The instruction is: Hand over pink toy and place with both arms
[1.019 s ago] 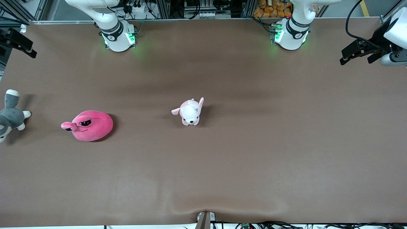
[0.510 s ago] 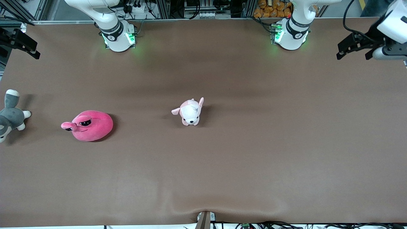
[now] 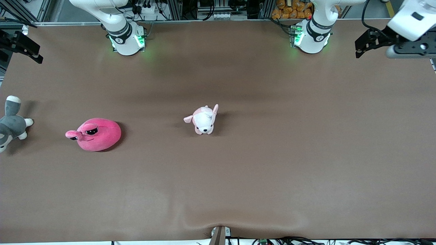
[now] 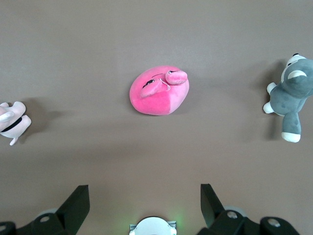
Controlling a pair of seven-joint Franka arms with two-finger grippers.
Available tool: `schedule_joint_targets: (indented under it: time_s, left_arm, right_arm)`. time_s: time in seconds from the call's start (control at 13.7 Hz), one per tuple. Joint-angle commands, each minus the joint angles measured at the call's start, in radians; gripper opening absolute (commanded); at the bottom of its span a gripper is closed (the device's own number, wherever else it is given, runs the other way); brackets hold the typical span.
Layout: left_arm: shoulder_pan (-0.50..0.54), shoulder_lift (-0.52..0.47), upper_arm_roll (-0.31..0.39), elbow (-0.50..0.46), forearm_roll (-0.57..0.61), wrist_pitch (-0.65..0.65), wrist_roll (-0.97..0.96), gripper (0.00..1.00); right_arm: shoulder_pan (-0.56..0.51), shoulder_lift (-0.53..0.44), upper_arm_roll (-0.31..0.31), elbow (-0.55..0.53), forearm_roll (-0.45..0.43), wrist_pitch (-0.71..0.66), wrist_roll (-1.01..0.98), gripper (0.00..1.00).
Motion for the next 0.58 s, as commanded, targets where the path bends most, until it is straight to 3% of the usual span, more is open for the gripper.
schedule_joint_targets:
  time_s: [0.0,0.29,0.51]
  left_arm:
    - [0.006,-0.011,-0.009,-0.010,0.025,-0.002,-0.001,1.00]
    - [0.101,-0.052,0.000,-0.042,-0.088,0.024,0.016,1.00]
    - [0.122,-0.035,0.002,-0.028,-0.093,0.022,0.022,1.00]
  right_arm:
    - [0.013,0.013,-0.005,0.026,-0.021,-0.010,0.002,1.00]
    - [0.011,0.013,-0.005,0.023,-0.021,-0.011,0.002,1.00]
    - [0.008,0.013,-0.005,0.023,-0.021,-0.010,-0.001,1.00]
